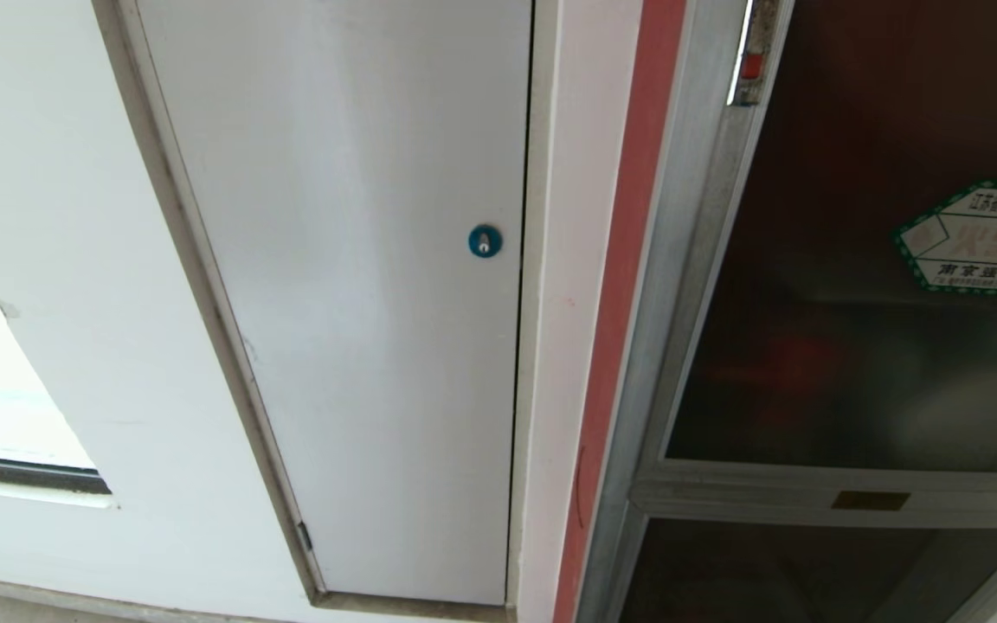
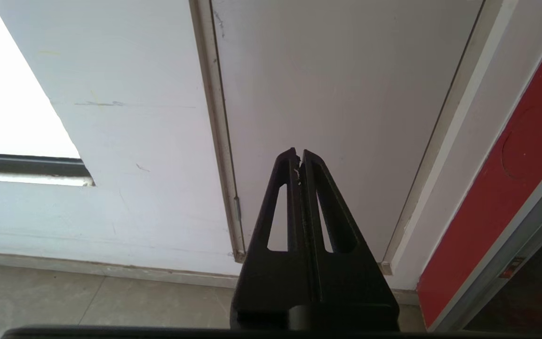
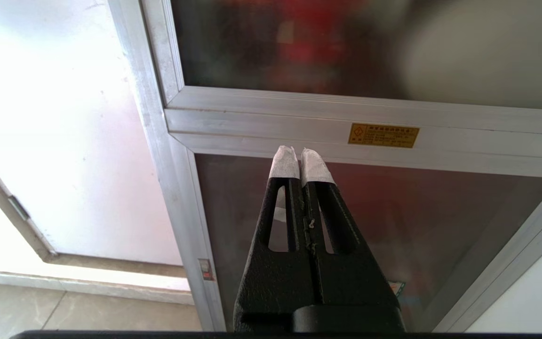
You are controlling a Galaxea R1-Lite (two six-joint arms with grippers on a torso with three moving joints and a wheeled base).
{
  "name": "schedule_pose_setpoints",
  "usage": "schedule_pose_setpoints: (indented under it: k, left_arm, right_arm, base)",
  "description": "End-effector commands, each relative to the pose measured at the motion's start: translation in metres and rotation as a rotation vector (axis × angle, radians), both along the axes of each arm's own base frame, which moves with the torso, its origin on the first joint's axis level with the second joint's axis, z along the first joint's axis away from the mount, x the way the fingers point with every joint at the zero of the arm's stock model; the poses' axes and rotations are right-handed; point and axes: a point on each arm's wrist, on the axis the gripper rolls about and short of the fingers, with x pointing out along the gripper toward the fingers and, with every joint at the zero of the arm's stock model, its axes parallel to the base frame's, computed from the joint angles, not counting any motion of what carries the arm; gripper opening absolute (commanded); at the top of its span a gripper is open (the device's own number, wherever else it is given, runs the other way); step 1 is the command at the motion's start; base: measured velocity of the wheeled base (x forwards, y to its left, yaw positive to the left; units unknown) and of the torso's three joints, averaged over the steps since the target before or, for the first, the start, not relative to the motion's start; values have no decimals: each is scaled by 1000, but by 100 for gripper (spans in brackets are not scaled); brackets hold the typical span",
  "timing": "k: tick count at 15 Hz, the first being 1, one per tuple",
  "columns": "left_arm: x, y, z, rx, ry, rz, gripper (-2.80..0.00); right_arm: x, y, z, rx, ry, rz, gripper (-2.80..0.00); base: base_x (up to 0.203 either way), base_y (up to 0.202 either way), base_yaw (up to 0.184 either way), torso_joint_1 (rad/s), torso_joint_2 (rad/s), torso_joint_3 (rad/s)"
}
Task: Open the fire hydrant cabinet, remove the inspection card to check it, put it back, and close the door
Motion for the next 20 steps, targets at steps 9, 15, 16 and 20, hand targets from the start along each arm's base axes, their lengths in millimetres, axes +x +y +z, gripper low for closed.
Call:
schedule_pose_setpoints:
  k: [9, 15, 16, 20]
  left_arm:
    - [0, 0, 0, 0, 2, 0, -280]
    - [0, 0, 0, 0, 2, 0, -280]
    - [0, 0, 0, 0, 2, 0, -280]
    - [0, 0, 0, 0, 2, 0, -280]
  right_arm:
    - [0, 0, 0, 0, 1, 1, -280]
    - [0, 0, 0, 17, 1, -4, -280]
    - [0, 0, 0, 15, 1, -4, -280]
    - [-5, 0, 17, 13, -39, -1, -280]
  base:
    - [0, 0, 0, 0, 0, 0]
    - [0, 0, 0, 0, 0, 0]
    - [0, 0, 0, 0, 0, 0]
    - [0, 0, 0, 0, 0, 0]
